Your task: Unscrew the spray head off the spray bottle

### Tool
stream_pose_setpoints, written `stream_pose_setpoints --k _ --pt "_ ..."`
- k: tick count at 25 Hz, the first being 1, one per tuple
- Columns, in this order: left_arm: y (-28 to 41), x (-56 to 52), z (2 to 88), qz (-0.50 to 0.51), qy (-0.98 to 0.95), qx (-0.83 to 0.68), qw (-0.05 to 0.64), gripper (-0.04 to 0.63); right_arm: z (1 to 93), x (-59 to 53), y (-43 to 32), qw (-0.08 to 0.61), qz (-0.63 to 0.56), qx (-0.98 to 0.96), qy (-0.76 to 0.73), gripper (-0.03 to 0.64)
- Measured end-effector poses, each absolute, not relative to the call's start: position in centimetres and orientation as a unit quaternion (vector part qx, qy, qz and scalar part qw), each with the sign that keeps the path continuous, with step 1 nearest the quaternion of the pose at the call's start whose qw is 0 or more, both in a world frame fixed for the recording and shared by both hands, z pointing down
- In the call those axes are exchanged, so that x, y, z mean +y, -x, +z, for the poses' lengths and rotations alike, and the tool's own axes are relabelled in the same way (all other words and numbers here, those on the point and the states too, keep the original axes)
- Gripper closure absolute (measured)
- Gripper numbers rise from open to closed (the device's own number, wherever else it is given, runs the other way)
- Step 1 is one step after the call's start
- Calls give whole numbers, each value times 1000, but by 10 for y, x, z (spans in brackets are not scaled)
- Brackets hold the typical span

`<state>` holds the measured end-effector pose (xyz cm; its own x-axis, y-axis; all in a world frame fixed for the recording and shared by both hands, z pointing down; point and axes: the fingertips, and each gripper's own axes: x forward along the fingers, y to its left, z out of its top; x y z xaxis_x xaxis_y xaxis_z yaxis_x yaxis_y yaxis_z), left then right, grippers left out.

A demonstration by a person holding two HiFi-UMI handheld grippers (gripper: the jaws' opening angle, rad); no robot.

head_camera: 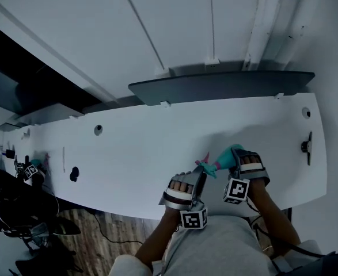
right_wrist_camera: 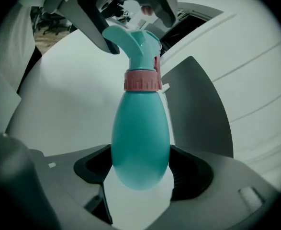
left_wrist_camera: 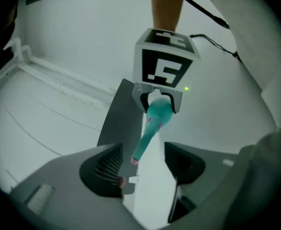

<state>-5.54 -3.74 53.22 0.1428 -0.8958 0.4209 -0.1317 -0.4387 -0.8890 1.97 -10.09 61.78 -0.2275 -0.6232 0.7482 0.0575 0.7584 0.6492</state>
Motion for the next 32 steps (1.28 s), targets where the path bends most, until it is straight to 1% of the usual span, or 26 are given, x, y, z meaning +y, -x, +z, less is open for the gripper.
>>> stream_pose_setpoints --k 2,4,6,7,8,9,12,15,17,19,20,21,25,27,29,30,31,32 --pt "58 -38 543 -547 652 371 371 325 612 -101 -14 601 -312 -712 -184 242" --pt "60 -38 550 -559 646 364 371 341 604 -102 -7 599 -330 -706 -183 242" --pt "60 -40 549 -559 638 371 377 388 594 -104 0 589 -345 -704 -195 242" --pt "61 -41 546 -557 633 378 382 421 593 -103 0 590 -350 -701 -196 242" --pt "61 -42 543 -556 630 382 385 472 594 -101 -3 598 -352 -695 -190 242" --pt "60 -42 541 -556 629 383 386 489 595 -100 -5 605 -353 -690 -185 242" --pt "60 -41 543 -558 633 378 381 500 591 -99 -8 605 -366 -682 -188 242" --pt "59 -40 540 -561 643 370 368 502 583 -101 0 579 -377 -694 -205 242" --pt "56 -39 541 -564 660 354 347 500 583 -100 -1 573 -380 -698 -203 242" --pt "53 -36 543 -567 687 334 307 489 583 -99 -2 570 -385 -698 -199 242" --pt "50 -34 545 -561 708 329 275 486 583 -98 -4 570 -389 -696 -198 242" --pt "48 -31 546 -547 733 330 233 531 582 -98 -6 570 -395 -693 -197 243" --pt "45 -28 545 -461 812 356 37 531 569 -105 -7 553 -450 -672 -204 244" --pt "41 -26 542 -375 847 361 -108 531 559 -109 -10 535 -483 -656 -222 243" --pt "35 -25 535 -247 859 344 -288 531 550 -114 -13 516 -510 -643 -244 242" --pt "32 -25 530 -182 851 330 -365 531 545 -116 -13 508 -518 -640 -253 242" --pt "31 -26 525 -128 839 318 -422 531 540 -118 -13 502 -521 -641 -257 242" --pt "30 -27 520 -88 828 312 -457 531 538 -119 -12 499 -519 -644 -258 242"
